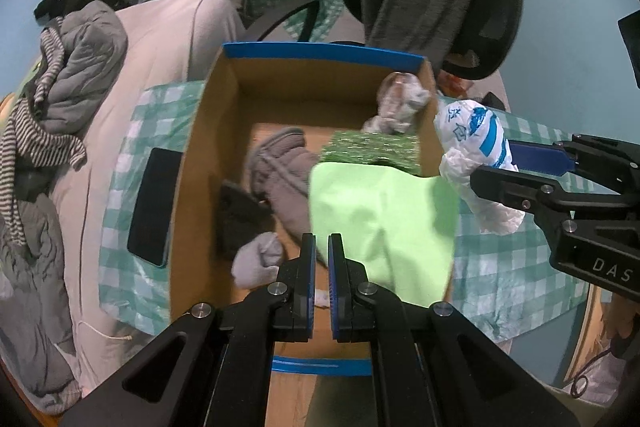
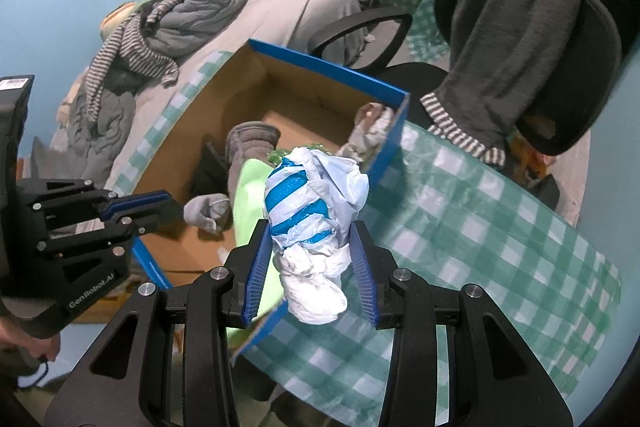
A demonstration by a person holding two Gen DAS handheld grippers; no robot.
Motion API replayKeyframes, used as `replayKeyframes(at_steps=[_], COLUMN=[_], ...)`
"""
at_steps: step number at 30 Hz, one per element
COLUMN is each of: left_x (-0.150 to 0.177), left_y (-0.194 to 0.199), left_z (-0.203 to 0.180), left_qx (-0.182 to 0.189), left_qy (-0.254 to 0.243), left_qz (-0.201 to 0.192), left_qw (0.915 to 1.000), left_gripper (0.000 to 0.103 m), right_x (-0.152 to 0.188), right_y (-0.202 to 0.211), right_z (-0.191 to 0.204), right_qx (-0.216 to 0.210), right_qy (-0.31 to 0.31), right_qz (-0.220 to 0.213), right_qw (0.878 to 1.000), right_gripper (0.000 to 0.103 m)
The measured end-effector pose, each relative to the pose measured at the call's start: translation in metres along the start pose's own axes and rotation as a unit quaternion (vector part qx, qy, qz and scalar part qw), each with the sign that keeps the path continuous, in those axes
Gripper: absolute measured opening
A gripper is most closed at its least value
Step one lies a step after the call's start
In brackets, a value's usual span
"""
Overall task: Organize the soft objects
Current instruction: 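Carry the green cloth with the left gripper while the right gripper carries the striped bundle over the box, then open the left gripper to drop the green cloth while the right gripper releases the striped bundle into the box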
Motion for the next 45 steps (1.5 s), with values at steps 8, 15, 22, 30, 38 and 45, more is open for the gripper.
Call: replayKeyframes(at_steps=[8, 15, 22, 30, 38, 45], left_x=[0.003, 0.006, 0.006, 0.006, 0.004, 0.0], left_y=[-0.012, -0.017, -0.01, -0.002, 0.025, 0.049], left_z=[0.023, 0.037, 0.043, 0.043, 0.038, 0.035], left_qx=[-0.003, -0.005, -0.014, -0.02, -0.023, -0.025], left_qy=[0.023, 0.042, 0.041, 0.037, 0.033, 0.038], left_qz=[0.014, 0.028, 0.022, 0.028, 0.005, -0.015], left_qw=[0.9996, 0.9987, 0.9988, 0.9987, 0.9992, 0.9989], left_gripper=[0.006, 0.012, 0.043, 0.052, 0.068, 0.08], right_x=[-0.01, -0.019, -0.024, -0.027, -0.03, -0.029], right_y=[-0.023, -0.032, -0.028, -0.012, 0.016, 0.037], right_z=[0.02, 0.029, 0.033, 0.032, 0.03, 0.03], right_qx=[-0.006, -0.006, 0.009, 0.023, 0.032, 0.037], right_qy=[0.013, 0.013, 0.016, 0.01, -0.006, -0.017], right_qz=[0.019, 0.027, 0.018, 0.0, -0.025, -0.042], right_qw=[1.0, 1.0, 1.0, 1.0, 0.999, 0.998], right_gripper=[0.04, 0.043, 0.063, 0.064, 0.066, 0.067])
Point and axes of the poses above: each gripper's, at about its wrist camera, not at the fingertips, and y roughly against the way its jaws point, z to its left, x to its underside, the point moved 3 cm from there along -y, roughly the way its jaws point, and after that the axes turned 10 degrees about -y, right-handed, at the moved point
